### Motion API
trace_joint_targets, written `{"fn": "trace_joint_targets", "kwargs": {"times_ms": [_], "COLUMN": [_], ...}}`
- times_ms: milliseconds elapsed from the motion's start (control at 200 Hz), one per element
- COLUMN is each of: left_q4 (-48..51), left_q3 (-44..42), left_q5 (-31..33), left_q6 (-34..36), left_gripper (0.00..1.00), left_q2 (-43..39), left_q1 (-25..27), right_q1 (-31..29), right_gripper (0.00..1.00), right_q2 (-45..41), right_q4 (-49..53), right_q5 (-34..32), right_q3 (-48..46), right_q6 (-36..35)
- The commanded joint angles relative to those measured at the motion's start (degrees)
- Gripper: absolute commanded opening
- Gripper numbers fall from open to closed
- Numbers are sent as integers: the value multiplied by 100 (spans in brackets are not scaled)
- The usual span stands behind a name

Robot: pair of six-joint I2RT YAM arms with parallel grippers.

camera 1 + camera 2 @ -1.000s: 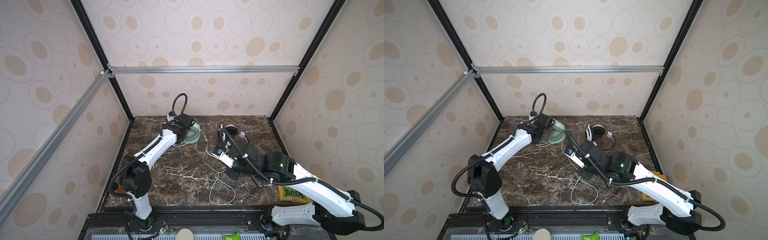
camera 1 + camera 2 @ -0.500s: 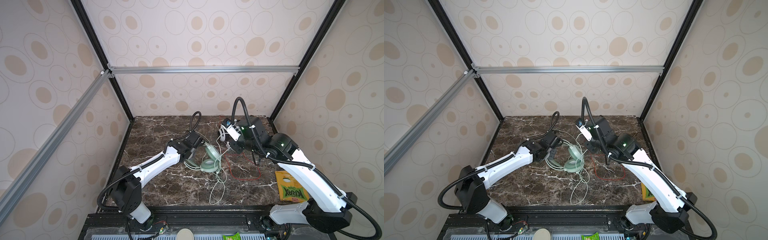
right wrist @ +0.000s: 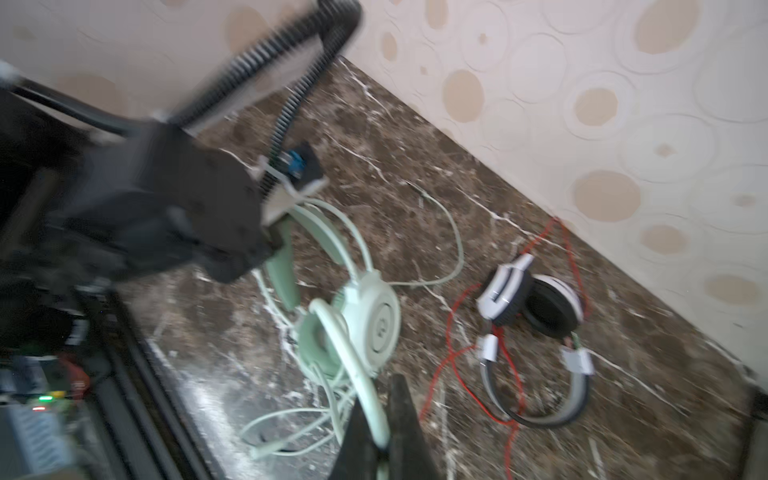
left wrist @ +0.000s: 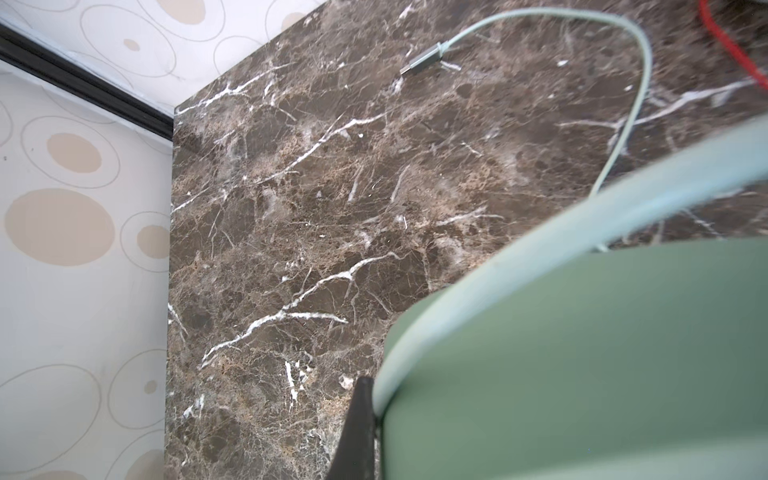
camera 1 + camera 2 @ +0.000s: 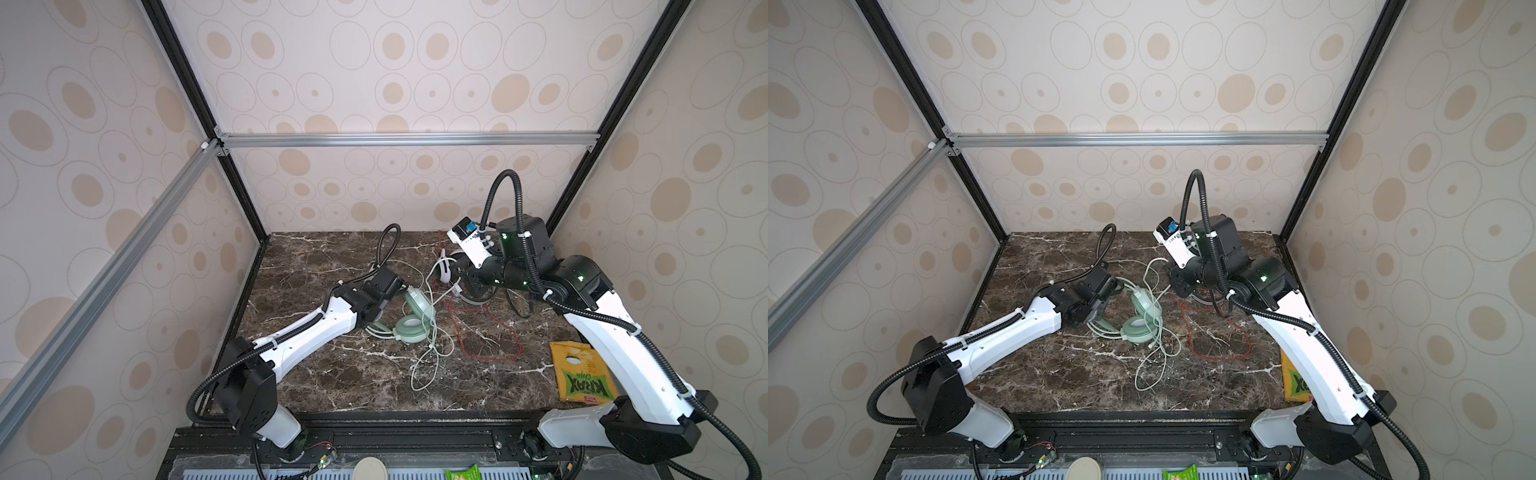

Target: Wrap the headphones

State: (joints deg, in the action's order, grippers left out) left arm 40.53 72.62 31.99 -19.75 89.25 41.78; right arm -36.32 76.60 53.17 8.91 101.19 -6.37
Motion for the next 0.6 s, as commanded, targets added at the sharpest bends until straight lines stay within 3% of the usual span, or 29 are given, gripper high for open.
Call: {"fn": "trace_joint_targets", "kwargs": {"times_ms": [0, 235, 410, 595], "left_q4": [-184, -54, -10, -71], "left_q3": [485, 1082, 1206, 1094], "left_q5": [305, 674, 838, 382], "left_q6": [-349, -384, -106, 395], "left_gripper": [0, 0, 0, 0], "left_q2": [147, 612, 496, 125], "left_q1": [18, -30, -115, -232], "right_q1": [-35, -40, -40, -37], "right_gripper": [0, 0, 0, 0], "right_q2": [-70, -536, -939, -1137], "right_q4": [-211, 404, 1224, 1808], "right_q5": [1587, 2203, 1373, 268], "right_q3": [179, -161, -258, -339], "right_q6": [776, 1078, 810, 567]}}
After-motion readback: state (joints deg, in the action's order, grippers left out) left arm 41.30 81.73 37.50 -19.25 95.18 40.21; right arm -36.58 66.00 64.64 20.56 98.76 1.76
